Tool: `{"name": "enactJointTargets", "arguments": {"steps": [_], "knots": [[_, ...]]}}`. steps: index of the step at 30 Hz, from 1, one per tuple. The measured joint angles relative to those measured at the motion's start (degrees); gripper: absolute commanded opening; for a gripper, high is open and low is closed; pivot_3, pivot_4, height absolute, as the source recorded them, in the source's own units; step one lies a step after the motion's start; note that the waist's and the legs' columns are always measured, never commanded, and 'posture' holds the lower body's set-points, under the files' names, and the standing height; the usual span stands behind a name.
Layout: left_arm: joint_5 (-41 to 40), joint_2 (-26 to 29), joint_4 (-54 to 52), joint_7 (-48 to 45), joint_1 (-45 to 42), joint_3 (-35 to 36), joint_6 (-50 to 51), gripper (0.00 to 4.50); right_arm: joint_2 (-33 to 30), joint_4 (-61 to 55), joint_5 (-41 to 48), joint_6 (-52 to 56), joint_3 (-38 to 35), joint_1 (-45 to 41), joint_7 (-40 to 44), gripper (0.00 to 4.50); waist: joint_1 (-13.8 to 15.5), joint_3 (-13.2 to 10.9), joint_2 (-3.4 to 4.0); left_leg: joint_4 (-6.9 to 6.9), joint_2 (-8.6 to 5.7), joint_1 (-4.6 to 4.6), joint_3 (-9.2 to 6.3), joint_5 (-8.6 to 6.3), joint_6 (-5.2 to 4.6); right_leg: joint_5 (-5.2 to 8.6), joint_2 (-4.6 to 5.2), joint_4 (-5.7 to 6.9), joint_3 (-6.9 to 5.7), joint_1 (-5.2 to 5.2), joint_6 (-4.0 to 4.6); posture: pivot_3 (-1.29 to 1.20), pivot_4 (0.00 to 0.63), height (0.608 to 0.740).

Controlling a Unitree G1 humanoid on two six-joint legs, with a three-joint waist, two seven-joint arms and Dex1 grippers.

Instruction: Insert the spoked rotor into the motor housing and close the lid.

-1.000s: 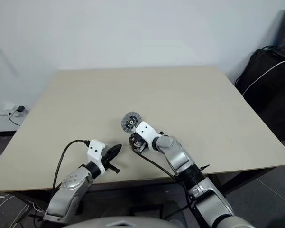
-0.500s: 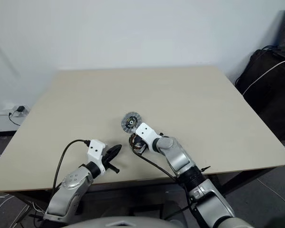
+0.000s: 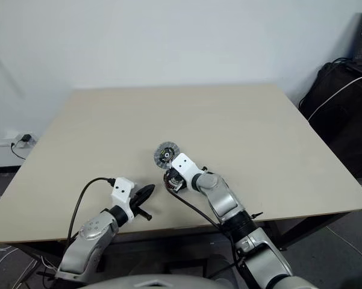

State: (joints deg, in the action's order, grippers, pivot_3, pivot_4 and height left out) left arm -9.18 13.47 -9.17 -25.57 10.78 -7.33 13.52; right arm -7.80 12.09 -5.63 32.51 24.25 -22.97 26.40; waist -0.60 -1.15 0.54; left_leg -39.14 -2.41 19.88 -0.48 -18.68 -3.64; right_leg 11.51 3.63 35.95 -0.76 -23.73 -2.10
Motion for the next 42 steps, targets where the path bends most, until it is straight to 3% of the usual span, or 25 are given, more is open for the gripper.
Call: {"name": "enactJointTargets", "arguments": {"steps": [24,30,34,37,42], "knots": [[0.01,0.03,0.38,0.0,0.01,0.0,0.07,0.0,0.01,-1.61,-0.23,-2.38,-1.11,3.72,0.5,0.02,0.01,0.04,0.06,-0.01,0.0,-0.08,-0.04,-0.01,-0.01,0.0,0.0,0.0,-0.02,0.0,0.0,0.0,0.0,0.74],[0.02,0.07,0.38,0.03,0.01,-0.01,0.09,0.0,-0.33,-9.55,2.46,-2.31,-9.47,5.46,-3.08,0.02,0.15,0.03,0.07,0.02,0.0,0.02,-0.06,-0.02,0.0,-0.13,0.0,-0.02,-0.02,-0.01,-0.23,0.0,0.0,0.74],[0.02,0.13,0.38,0.05,0.22,0.0,0.1,0.0,-4.01,-17.61,4.99,0.5,-16.1,9.24,-3.59,0.02,0.57,0.04,0.06,0.01,-0.01,0.03,-0.07,-0.08,-0.05,-0.12,0.02,-0.06,-0.04,-0.01,-0.23,0.0,0.0,0.74],[0.02,0.22,0.38,0.09,0.63,0.04,0.14,0.0,-6.84,-21.66,7.01,4.64,-21.9,13.0,-4.13,0.64,0.8,0.03,0.07,0.01,0.0,0.11,-0.03,-0.08,-0.07,-0.09,0.04,-0.06,-0.02,0.01,-0.16,0.0,0.0,0.74],[0.01,0.22,0.37,-0.04,0.68,-0.02,0.32,0.0,-7.45,-29.11,12.03,14.26,-32.26,19.86,-6.03,2.28,1.31,0.03,0.08,0.01,0.05,0.12,-0.03,-0.08,-0.07,0.07,0.03,-0.04,-0.04,0.03,0.07,0.0,0.0,0.74]]}}
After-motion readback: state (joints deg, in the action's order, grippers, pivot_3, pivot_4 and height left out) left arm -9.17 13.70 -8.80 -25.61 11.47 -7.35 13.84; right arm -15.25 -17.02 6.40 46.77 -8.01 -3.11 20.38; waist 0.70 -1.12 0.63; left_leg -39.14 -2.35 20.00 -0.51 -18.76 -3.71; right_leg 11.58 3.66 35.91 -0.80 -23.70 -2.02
